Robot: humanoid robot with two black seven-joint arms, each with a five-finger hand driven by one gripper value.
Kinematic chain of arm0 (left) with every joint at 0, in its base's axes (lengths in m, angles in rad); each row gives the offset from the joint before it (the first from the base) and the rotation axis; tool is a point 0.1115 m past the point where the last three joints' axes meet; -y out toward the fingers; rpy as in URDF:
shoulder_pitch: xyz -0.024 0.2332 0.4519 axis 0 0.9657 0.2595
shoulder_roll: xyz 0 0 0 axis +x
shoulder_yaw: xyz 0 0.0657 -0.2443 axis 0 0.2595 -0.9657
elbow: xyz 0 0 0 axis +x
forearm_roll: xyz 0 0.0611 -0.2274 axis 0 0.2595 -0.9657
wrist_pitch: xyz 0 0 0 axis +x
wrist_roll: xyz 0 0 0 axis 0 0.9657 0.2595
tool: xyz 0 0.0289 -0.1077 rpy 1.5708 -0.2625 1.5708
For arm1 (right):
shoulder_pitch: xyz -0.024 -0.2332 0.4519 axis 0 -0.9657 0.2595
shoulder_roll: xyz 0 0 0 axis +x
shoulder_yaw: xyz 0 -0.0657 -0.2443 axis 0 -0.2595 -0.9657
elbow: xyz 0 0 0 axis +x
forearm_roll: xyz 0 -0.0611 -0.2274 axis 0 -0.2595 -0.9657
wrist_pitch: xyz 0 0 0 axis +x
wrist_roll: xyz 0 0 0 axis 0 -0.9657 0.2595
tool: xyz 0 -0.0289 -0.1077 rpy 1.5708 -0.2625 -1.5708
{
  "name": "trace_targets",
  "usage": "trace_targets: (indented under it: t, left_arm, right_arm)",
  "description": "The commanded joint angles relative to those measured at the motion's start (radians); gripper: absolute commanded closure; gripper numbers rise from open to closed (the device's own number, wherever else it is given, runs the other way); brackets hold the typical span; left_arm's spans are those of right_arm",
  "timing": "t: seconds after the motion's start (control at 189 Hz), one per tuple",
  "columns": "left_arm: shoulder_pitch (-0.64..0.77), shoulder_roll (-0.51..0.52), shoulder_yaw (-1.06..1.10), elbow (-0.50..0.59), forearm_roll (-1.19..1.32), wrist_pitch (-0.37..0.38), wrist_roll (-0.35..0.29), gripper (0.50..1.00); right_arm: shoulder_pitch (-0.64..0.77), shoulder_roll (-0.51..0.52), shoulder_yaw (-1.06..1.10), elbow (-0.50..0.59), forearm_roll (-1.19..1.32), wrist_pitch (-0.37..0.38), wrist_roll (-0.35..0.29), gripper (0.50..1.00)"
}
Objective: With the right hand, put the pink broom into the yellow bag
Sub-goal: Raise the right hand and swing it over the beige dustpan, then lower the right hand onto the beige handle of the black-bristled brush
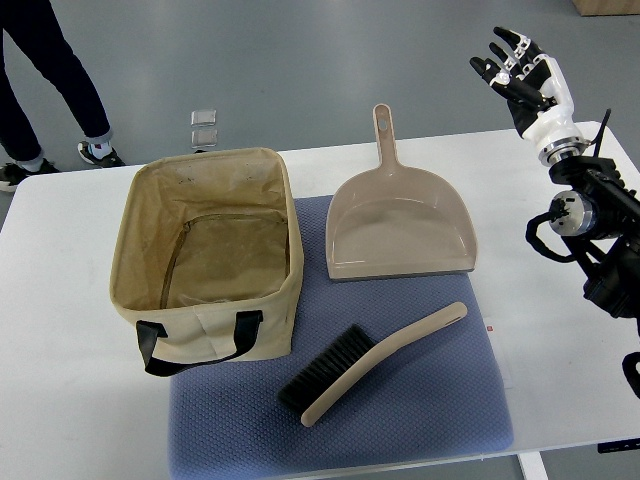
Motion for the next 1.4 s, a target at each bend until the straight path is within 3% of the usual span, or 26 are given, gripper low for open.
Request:
trace_targets:
  t: [0.0,0.206,0.455,0.545,0.683,0.831,0.932,1.154,1.392]
  left_arm:
    - [0.000,0.000,0.000,0.000,0.000,0.000,-0.001,0.500]
    - [0.000,0.000,0.000,-0.001,0.000,0.000,0.001,0.500]
    - [0.000,0.000,0.000,-0.001,0.000,0.000,-0.001,0.500]
    - [0.000,0.000,0.000,0.000,0.000,0.000,0.001,0.500]
    - [0.000,0.000,0.002,0.000,0.000,0.000,0.001,0.500]
    - [0.000,0.000,0.000,0.000,0.000,0.000,-0.001,0.500]
    - [0.000,0.000,0.000,-0.001,0.000,0.000,-0.001,0.500]
    - [0.000,0.000,0.000,0.000,0.000,0.000,-0.001,0.500]
    - [0.000,0.000,0.000,0.000,0.000,0.000,0.001,0.500]
  right_arm:
    - [0.057,-0.061,-0.044,0.000,-0.077,0.001,-0.006,0.570]
    - [0.205,-0.211,-0.262,0.002,-0.120,0.007,-0.034,0.570]
    - [0.416,-0.343,-0.653,0.025,-0.144,0.071,-0.047,0.570]
    - [0.472,-0.383,-0.761,0.109,-0.233,0.091,-0.038,0.570]
    - [0.510,-0.476,-0.831,0.340,-0.505,0.094,0.003,0.570]
    - [0.521,-0.538,-0.833,0.541,-0.693,0.119,0.006,0.570]
    - [0.521,-0.558,-0.834,0.615,-0.736,0.156,0.006,0.570]
    - [0.465,-0.570,-0.864,0.710,-0.850,0.177,0.005,0.570]
    - [0.314,-0.570,-0.899,0.716,-0.925,0.160,-0.003,0.570]
